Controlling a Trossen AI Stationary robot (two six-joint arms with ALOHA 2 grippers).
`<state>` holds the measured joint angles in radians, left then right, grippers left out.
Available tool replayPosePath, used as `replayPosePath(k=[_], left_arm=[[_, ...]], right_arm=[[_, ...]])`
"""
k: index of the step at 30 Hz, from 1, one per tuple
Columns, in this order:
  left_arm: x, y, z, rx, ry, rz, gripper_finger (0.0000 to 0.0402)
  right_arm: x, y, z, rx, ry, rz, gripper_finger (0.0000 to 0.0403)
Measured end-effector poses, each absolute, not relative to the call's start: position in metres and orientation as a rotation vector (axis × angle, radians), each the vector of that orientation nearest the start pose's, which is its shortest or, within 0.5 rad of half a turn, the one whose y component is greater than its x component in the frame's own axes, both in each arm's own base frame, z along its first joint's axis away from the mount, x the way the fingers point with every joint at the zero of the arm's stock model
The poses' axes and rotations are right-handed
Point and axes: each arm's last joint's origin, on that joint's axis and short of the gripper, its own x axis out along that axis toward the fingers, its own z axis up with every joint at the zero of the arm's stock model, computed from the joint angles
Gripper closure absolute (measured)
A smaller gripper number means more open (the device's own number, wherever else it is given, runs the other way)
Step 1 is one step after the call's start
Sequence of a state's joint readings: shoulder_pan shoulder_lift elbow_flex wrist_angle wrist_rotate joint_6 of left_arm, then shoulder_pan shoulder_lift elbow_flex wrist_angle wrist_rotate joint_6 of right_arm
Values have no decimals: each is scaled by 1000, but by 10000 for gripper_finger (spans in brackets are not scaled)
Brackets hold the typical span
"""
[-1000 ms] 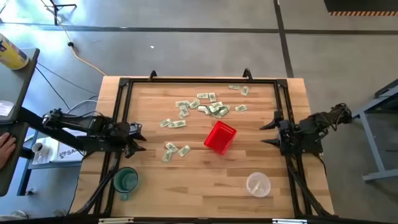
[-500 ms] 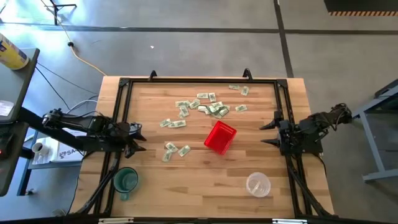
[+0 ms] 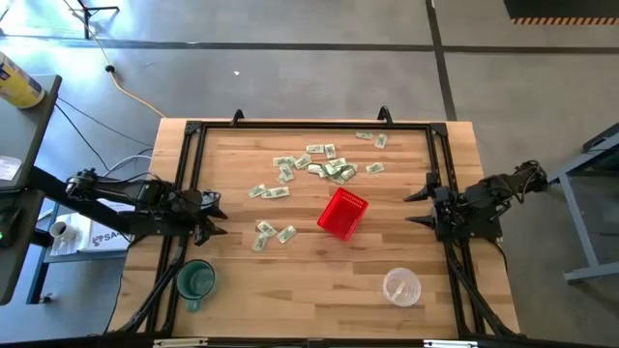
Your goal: Pick and place items into bin
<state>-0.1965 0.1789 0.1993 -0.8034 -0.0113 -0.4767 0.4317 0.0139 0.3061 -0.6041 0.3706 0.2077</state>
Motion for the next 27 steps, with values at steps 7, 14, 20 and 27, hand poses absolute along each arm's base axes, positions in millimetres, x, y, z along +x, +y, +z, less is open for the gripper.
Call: replayPosePath(k=[7,14,20,27], left_arm=[[71,-14,147,-370,804,13,98],[71,-14,147,-370,804,14,98],[71,-14,147,-370,804,13,98],[74,-14,150,-394,763,18,98]], right_arm=[[62,17,206,84,291,31,148],[62,17,206,85,291,30,148],[62,17,206,84,292,31,148],[62,17,206,85,292,30,148]])
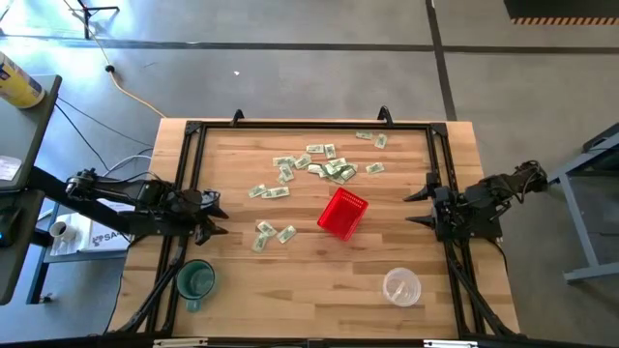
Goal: Pick and place items into bin
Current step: Put the white stevia packet into the bin
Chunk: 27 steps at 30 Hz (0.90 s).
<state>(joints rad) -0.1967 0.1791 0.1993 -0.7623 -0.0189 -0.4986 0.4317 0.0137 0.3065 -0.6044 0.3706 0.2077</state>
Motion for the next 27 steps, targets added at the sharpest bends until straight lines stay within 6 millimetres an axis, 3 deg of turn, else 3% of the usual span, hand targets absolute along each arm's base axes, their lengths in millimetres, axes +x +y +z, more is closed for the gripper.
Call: replayPosePath(k=[8,20,27], left_arm=[[84,-16,164,-862,595,95,98],[93,-8,181,-856,246,322,98],[96,-7,193,-1050,76,327,98]], right_arm=[[62,17,206,84,292,30,148],[62,17,206,84,292,31,148],[62,17,206,84,292,30,148]])
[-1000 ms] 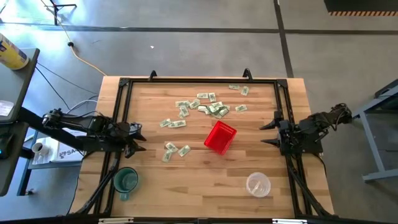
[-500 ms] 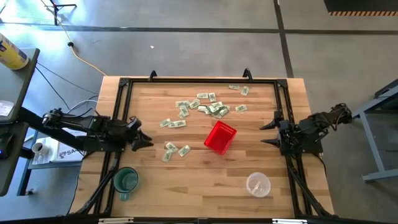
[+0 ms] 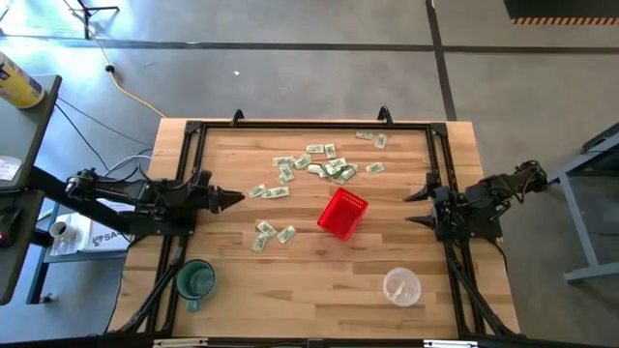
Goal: Pick and place items into bin
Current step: Put the white stevia packet into the bin
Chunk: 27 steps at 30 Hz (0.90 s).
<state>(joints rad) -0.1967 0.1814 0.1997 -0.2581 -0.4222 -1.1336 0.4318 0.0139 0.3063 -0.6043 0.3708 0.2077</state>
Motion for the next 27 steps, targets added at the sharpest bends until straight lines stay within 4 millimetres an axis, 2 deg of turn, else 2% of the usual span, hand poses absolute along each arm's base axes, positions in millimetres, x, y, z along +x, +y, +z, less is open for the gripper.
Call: replayPosePath(k=[8,19,23,27], left_arm=[[98,-7,208,-1113,-69,254,98],[103,-7,208,-1305,-123,301,98],[110,-8,211,-1311,-148,288,98],[118,-9,208,-1303,-147,342,98]], right_arm=[[62,13,207,13,272,-97,148],[62,13,207,14,273,-90,148],[62,13,207,14,272,-92,148],[63,11,211,17,222,-190,148]])
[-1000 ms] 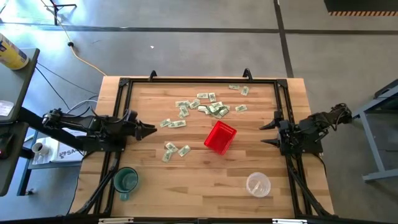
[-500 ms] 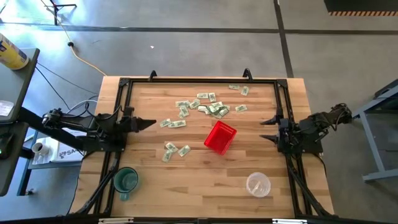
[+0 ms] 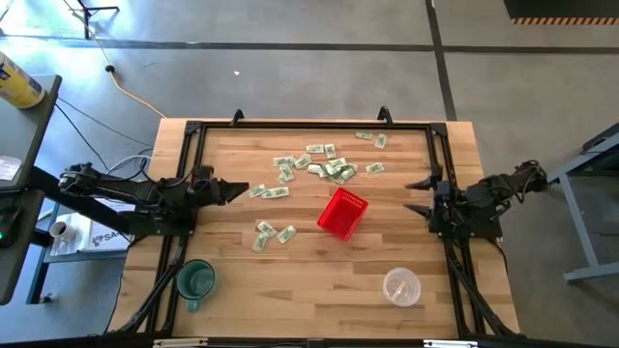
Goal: Pick and place items into bin
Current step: Put the white stevia packet into the bin
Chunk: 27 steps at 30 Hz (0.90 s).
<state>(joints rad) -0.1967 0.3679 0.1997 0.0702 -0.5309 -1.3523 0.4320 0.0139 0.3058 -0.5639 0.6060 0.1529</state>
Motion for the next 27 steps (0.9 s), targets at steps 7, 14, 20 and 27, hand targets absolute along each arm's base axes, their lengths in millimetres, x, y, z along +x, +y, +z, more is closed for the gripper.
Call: replayPosePath(k=[7,14,20,27], left_arm=[[128,-10,199,-1363,-113,407,98],[133,-14,199,-1405,-53,324,98],[133,-13,198,-1397,-54,334,98],[133,-13,198,-1355,-71,357,98]], right_arm=[[65,9,236,170,-34,-294,148],[61,6,266,381,-327,-277,148],[52,4,289,639,-575,-138,148],[49,3,294,681,-637,-144,148]])
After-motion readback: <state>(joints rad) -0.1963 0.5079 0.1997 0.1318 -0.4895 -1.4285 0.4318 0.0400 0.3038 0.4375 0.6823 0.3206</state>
